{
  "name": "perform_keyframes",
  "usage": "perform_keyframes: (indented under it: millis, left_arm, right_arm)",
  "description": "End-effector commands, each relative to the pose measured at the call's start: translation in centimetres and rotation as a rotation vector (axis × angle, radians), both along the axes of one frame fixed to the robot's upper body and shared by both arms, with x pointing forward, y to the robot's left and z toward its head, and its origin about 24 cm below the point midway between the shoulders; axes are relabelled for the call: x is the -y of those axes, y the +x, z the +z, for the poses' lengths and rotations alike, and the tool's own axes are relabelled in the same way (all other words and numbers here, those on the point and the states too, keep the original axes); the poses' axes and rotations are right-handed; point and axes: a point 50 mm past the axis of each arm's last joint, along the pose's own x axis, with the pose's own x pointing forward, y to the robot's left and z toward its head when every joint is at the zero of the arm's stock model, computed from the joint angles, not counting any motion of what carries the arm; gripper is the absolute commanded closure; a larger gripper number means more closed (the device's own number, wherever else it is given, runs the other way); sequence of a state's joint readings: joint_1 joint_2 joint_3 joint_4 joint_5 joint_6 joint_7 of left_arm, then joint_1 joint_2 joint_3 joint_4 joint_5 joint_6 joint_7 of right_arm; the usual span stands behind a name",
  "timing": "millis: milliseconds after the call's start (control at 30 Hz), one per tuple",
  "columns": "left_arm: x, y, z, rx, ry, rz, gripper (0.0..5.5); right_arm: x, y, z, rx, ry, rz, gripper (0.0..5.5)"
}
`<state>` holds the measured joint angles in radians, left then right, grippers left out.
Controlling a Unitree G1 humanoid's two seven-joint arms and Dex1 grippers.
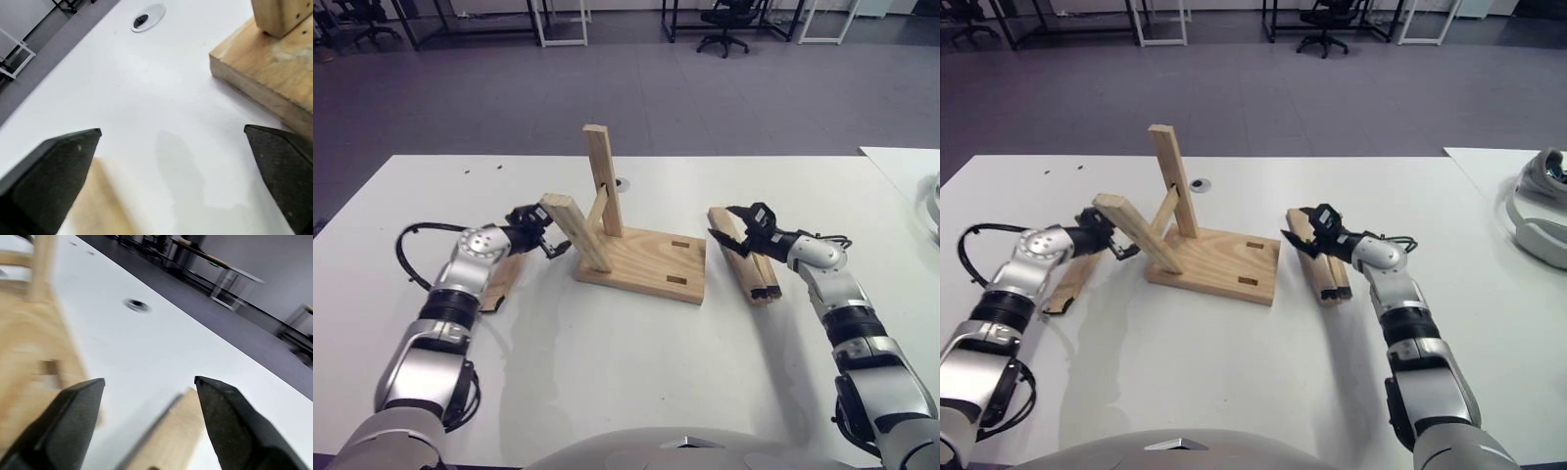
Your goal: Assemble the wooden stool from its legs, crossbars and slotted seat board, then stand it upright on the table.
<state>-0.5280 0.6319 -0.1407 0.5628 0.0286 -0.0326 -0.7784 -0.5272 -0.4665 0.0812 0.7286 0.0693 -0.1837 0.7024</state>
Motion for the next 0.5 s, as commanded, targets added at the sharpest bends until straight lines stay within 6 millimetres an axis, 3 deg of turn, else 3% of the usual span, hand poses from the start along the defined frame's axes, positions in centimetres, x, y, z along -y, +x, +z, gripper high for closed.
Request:
perform_keyframes:
  millis: [33, 100, 200, 367, 500]
  left_arm:
    - [0.4, -3.8, 0.2, -0.098, 0.053, -0.196, 0.10]
    - [0.4, -5.9, 0.4, -0.167, 0.115, -0.279, 0.10]
    - [1.2, -6.7, 0.4, -0.210, 0.165, -0.318, 0.10]
    - [6.0, -5.7, -2.9, -0.197, 0.157, -0.328, 0.10]
    - [7.4, -3.3, -5.4, -0.149, 0.186, -0.208, 0.10]
  right_arm:
    - [-0.7, 3.3, 1.2, 0.034, -0.036, -0.154, 2.06]
    - [-1.4, 4.4, 1.5, 0.005, -0.031, -0.189, 2.06]
    - [-2.6, 4.4, 0.6, -0.049, -0.134, -0.099, 2.06]
    - [-3.8, 3.0, -2.0, -0.135, -0.398, 0.129, 2.06]
    - [-4.3, 1.4, -3.3, -0.254, -0.316, 0.311, 2.06]
